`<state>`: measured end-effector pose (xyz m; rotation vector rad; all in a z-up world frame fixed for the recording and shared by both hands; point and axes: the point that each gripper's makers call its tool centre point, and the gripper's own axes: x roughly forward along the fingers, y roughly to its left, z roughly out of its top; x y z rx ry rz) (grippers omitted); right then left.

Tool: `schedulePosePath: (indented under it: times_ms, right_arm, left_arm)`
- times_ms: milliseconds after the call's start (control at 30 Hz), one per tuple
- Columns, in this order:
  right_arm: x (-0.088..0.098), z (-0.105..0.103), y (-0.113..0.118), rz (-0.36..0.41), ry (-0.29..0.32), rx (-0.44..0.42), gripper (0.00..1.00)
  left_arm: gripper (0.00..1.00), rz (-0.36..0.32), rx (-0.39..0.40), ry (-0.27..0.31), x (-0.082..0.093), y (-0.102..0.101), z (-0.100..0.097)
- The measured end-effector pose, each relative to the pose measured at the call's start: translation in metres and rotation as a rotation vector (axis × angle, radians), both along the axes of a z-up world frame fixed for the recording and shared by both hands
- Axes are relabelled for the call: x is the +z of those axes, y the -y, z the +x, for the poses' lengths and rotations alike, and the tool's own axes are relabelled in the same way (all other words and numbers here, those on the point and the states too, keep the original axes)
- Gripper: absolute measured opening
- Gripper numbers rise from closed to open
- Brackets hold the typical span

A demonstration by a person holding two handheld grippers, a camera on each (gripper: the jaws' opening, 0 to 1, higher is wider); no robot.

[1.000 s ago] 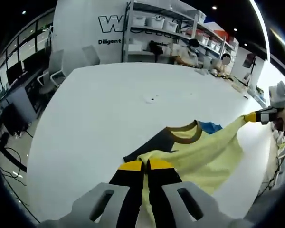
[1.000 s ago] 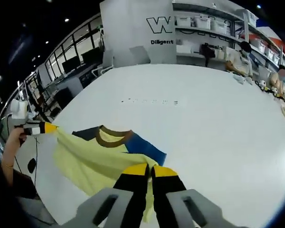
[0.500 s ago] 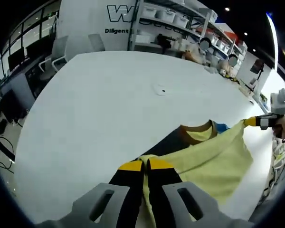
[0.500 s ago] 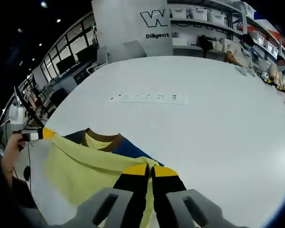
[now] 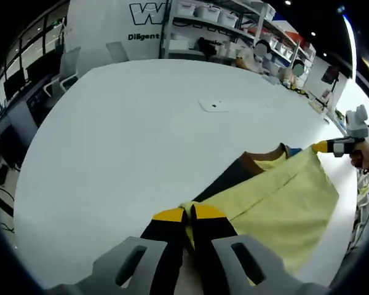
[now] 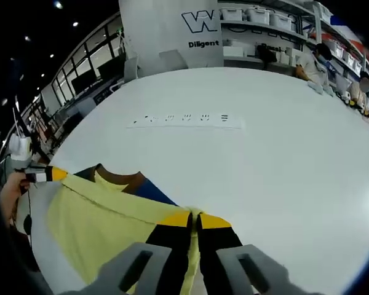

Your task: Fold the garment on the visible template until the final outline fits inside the template.

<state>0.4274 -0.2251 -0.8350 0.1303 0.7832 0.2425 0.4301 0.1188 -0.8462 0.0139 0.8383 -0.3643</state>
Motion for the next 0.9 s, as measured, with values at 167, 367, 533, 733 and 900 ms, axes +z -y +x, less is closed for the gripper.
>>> schedulePosePath:
  times_ms: [167, 367, 533, 733, 900]
  right_arm:
    - [0.009, -0.004, 0.004, -0.026, 0.075, 0.037, 0.17]
    - [0.011, -0.015, 0.009, -0.127, 0.136, 0.141, 0.23]
    - [-0.005, -0.018, 0.009, -0.164, 0.078, 0.161, 0.23]
    - [-0.013, -0.012, 0.005, -0.182, 0.07, 0.175, 0.23]
    - [-0.012, -0.001, 0.003, -0.167, 0.087, 0.154, 0.23]
  left_arm:
    - [0.11, 0.085, -0.132, 0.189, 0.024, -0.007, 0.008]
    - [0.29, 0.102, -0.257, 0.204, 0.019, -0.003, -0.008]
    - [0.29, 0.146, -0.274, 0.162, -0.005, -0.003, -0.019]
    - [0.31, 0.161, -0.246, 0.188, -0.005, 0.001, -0.003]
    - [0.29, 0.058, -0.127, 0.194, -0.004, 0.002, 0.015]
